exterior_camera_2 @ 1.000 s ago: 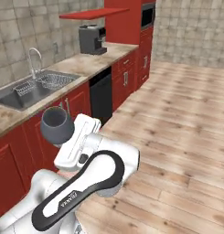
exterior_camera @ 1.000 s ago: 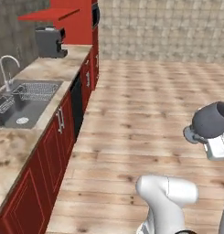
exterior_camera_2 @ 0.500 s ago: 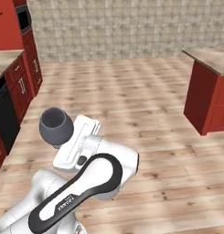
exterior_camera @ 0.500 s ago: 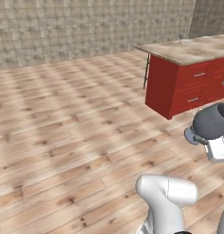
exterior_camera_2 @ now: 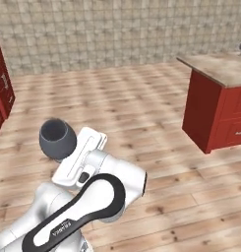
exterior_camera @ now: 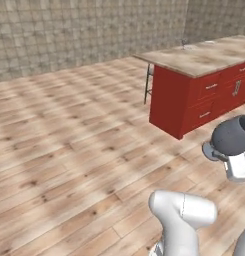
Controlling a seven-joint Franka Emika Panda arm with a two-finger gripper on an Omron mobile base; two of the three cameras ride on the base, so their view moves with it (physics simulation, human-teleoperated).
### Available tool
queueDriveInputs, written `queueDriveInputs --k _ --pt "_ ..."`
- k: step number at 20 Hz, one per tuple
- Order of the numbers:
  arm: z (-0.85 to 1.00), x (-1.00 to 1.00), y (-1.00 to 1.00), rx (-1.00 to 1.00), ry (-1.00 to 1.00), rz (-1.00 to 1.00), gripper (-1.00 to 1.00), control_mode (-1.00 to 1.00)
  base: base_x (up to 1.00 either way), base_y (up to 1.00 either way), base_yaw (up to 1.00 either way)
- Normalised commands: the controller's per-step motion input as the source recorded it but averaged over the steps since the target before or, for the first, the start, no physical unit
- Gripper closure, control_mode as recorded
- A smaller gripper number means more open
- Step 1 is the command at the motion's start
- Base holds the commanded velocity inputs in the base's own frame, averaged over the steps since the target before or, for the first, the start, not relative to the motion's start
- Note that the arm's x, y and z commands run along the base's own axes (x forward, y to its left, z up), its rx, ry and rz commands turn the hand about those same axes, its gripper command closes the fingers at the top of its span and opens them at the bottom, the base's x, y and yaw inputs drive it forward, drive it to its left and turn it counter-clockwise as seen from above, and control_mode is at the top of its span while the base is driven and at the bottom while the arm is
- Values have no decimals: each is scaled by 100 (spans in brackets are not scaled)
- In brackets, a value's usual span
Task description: Retrieve the wine glasses from the counter and place one next to each plate.
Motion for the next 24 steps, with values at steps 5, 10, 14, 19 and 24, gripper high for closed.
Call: queueDriveInputs --k 5,10,14,19,24 --pt "0 0 0 0 0 0 100 100 100 9 -5" --pt "0 0 0 0 0 0 100 100 100 0 0" --pt "0 0 0 0 0 0 100 100 100 0 0" --pt "0 0 0 0 0 0 100 100 100 1 0" --pt "0 0 0 0 0 0 100 100 100 5 0"
